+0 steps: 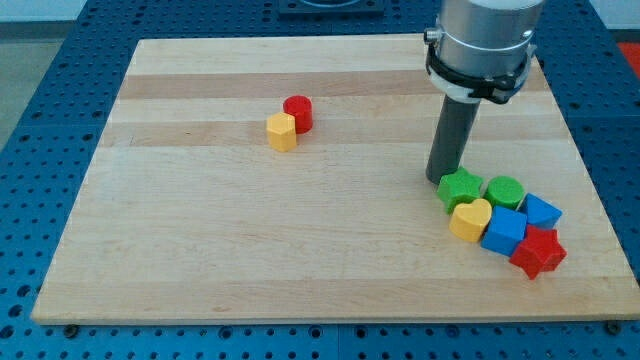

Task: Slide the red circle above the green star

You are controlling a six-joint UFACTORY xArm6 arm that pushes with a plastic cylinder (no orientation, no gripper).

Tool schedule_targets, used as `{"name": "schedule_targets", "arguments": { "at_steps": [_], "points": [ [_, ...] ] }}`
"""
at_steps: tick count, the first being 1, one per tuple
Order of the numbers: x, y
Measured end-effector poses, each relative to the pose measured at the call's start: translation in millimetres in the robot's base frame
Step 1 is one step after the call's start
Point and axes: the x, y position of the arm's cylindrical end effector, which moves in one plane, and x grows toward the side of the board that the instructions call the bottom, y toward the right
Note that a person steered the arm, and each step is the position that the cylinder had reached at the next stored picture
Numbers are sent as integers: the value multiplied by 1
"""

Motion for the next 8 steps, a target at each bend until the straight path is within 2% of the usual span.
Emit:
{"name": "schedule_targets", "arguments": {
  "at_steps": [1,3,4,5,6,8],
  "points": [
    [-27,-27],
    [-129,-90],
    [-156,-137],
    [-149,-183],
    [-126,-201],
    [-117,-183]
  ]
}}
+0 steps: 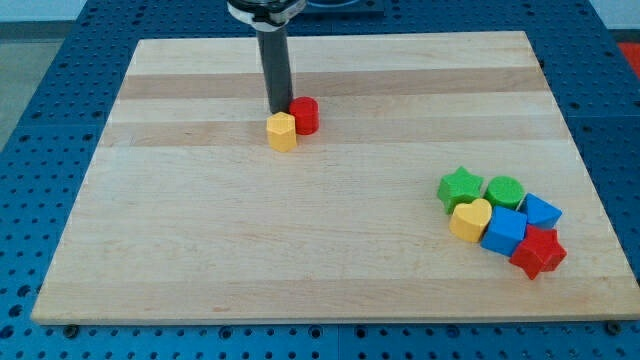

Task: Slide the red circle above the green star

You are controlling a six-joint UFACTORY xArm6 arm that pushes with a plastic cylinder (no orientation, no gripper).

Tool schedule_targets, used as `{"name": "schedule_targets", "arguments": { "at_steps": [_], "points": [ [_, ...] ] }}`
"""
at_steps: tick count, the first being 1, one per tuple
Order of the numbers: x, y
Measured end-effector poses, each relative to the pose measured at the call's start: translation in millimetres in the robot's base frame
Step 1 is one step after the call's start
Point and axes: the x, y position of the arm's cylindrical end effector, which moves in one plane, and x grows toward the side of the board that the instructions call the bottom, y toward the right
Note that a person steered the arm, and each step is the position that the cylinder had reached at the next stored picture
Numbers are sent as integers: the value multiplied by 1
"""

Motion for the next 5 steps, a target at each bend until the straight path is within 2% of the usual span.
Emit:
{"name": "schedule_targets", "arguments": {
  "at_steps": [2,3,5],
  "points": [
    [2,61],
    [7,64],
    [33,29]
  ]
}}
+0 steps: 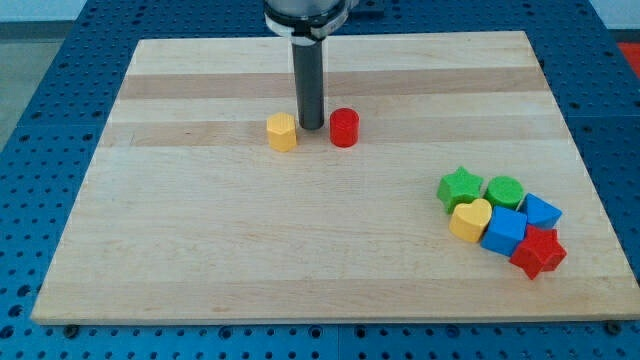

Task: Slide the red circle above the green star

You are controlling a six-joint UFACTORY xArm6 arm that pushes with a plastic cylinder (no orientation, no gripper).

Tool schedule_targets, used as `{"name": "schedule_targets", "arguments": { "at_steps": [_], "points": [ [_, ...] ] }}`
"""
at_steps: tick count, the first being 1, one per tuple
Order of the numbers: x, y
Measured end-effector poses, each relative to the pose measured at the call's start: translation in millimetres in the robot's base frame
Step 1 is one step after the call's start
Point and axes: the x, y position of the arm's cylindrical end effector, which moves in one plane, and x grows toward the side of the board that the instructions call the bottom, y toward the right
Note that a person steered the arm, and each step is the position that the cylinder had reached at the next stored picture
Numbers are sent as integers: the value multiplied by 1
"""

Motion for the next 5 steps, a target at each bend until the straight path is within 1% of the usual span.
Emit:
{"name": "schedule_targets", "arguments": {
  "at_steps": [1,3,5],
  "points": [
    [2,8],
    [3,62],
    [23,101]
  ]
}}
